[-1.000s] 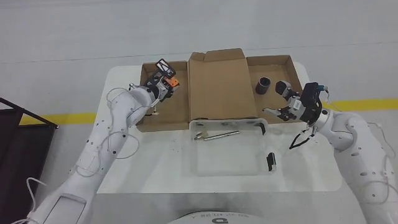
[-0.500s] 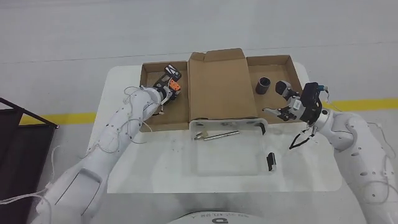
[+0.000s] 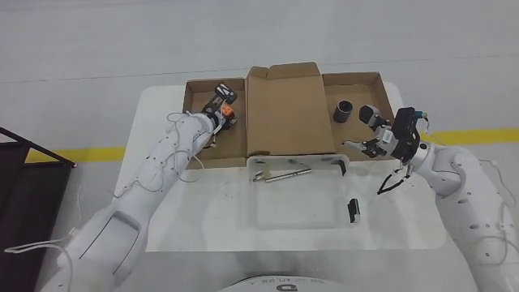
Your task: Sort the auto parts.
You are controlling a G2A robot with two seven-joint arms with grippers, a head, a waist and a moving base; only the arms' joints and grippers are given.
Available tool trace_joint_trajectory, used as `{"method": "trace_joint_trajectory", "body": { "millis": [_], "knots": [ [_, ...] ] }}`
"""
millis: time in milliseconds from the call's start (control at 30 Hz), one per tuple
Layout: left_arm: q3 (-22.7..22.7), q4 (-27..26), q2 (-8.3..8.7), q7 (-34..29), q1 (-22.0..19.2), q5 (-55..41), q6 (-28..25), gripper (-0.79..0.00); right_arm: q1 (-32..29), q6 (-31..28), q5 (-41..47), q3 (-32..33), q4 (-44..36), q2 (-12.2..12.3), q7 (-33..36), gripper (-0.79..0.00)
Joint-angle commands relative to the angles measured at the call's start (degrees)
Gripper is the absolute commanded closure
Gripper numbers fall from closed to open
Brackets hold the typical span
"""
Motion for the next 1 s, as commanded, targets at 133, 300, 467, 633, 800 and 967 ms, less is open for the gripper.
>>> {"method": "trace_joint_trajectory", "body": {
  "millis": [133, 300, 467, 633, 800, 967],
  "knots": [
    [-2.8, -5.9, 1.18, -1.2, 2.4, 0.6, -0.8, -0.785, 0.0, 0.0, 0.0, 0.0, 0.0, 0.0, 0.0, -0.785],
    [-7.6, -14.5, 3.20, -3.6, 6.9, 0.4, -2.7, -0.785, 0.0, 0.0, 0.0, 0.0, 0.0, 0.0, 0.0, -0.785],
    [-12.7, -24.7, 5.25, -7.0, 12.8, 1.4, -4.5, -0.785, 0.0, 0.0, 0.0, 0.0, 0.0, 0.0, 0.0, -0.785],
    [-16.1, -34.3, 6.62, -9.3, 18.4, 3.4, -5.7, -0.785, 0.0, 0.0, 0.0, 0.0, 0.0, 0.0, 0.0, -0.785],
    [-19.2, -41.9, 7.64, -10.8, 23.2, 4.0, -7.3, -0.785, 0.0, 0.0, 0.0, 0.0, 0.0, 0.0, 0.0, -0.785],
    [-21.5, -45.9, 8.26, -11.2, 26.2, 3.3, -9.0, -0.785, 0.0, 0.0, 0.0, 0.0, 0.0, 0.0, 0.0, -0.785]
  ]
}}
